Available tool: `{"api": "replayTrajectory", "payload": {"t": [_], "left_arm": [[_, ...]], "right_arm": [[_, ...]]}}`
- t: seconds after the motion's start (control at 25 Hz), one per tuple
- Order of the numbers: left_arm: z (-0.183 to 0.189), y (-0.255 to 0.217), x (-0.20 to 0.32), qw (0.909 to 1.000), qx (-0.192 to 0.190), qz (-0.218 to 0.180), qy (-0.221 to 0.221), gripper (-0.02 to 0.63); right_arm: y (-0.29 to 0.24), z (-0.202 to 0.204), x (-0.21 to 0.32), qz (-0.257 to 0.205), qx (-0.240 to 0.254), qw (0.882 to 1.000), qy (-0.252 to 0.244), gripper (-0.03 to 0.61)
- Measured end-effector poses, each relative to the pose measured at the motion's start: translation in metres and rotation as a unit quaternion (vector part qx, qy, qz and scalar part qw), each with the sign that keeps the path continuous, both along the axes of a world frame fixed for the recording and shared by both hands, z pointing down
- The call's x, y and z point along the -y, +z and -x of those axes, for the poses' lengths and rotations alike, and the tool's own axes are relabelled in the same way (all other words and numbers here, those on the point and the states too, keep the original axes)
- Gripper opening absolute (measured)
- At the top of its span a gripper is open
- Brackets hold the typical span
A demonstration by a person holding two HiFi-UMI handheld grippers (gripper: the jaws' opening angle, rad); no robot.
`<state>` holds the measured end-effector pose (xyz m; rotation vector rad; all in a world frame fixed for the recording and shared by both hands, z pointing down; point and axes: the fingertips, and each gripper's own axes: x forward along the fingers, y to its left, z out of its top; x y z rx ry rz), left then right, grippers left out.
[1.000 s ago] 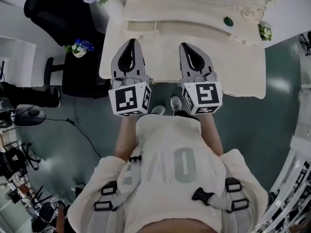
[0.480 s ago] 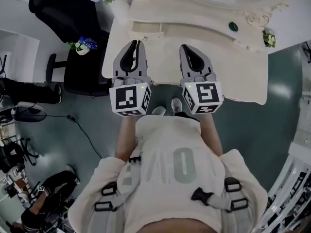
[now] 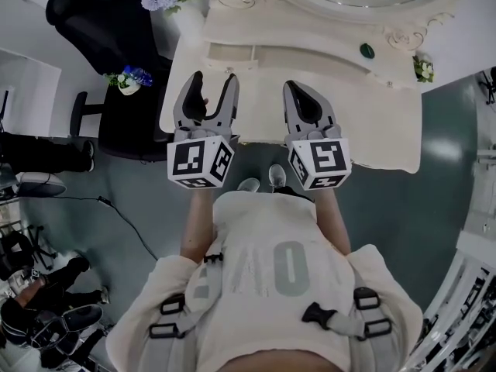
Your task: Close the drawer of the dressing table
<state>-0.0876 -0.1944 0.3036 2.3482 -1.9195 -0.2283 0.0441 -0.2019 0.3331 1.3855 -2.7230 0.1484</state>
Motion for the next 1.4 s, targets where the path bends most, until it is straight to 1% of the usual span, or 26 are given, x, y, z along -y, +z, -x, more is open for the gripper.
{"api": "replayTrajectory", "payload": {"t": [0.24, 0.4, 0.56, 0.68, 0.8, 0.92, 1.12, 1.24, 1.4], "left_arm": [[0.001, 0.010, 0.003, 0.9998, 0.008, 0.018, -0.003, 0.261], [0.006, 0.025, 0.011, 0.9988, -0.001, 0.049, 0.001, 0.261], [0.018, 0.045, 0.028, 0.9972, 0.005, 0.074, -0.005, 0.261], [0.029, 0.067, 0.044, 0.9947, 0.005, 0.103, -0.008, 0.259], [0.031, 0.092, 0.060, 0.9904, 0.017, 0.137, 0.003, 0.259], [0.027, 0.120, 0.076, 0.9838, 0.040, 0.173, 0.020, 0.258], [0.021, 0.165, 0.099, 0.9706, 0.045, 0.232, 0.044, 0.255], [0.018, 0.185, 0.107, 0.9641, 0.057, 0.255, 0.049, 0.244], [0.020, 0.208, 0.116, 0.9566, 0.060, 0.281, 0.046, 0.231]], "right_arm": [[0.002, -0.002, -0.001, 0.004, 0.000, 1.000, 0.002, 0.009], [0.004, -0.002, -0.002, 0.007, 0.002, 1.000, 0.006, 0.009], [0.007, -0.004, -0.004, 0.011, 0.000, 1.000, 0.011, 0.009], [0.011, -0.005, -0.006, 0.014, -0.002, 1.000, 0.020, 0.009], [0.017, -0.007, -0.009, 0.023, -0.009, 0.999, 0.023, 0.009], [0.024, -0.012, -0.011, 0.032, -0.014, 0.999, 0.030, 0.009], [0.033, -0.022, -0.010, 0.047, -0.018, 0.997, 0.054, 0.009], [0.039, -0.028, -0.008, 0.054, -0.021, 0.996, 0.063, 0.009], [0.046, -0.034, -0.009, 0.062, -0.025, 0.995, 0.072, 0.009]]}}
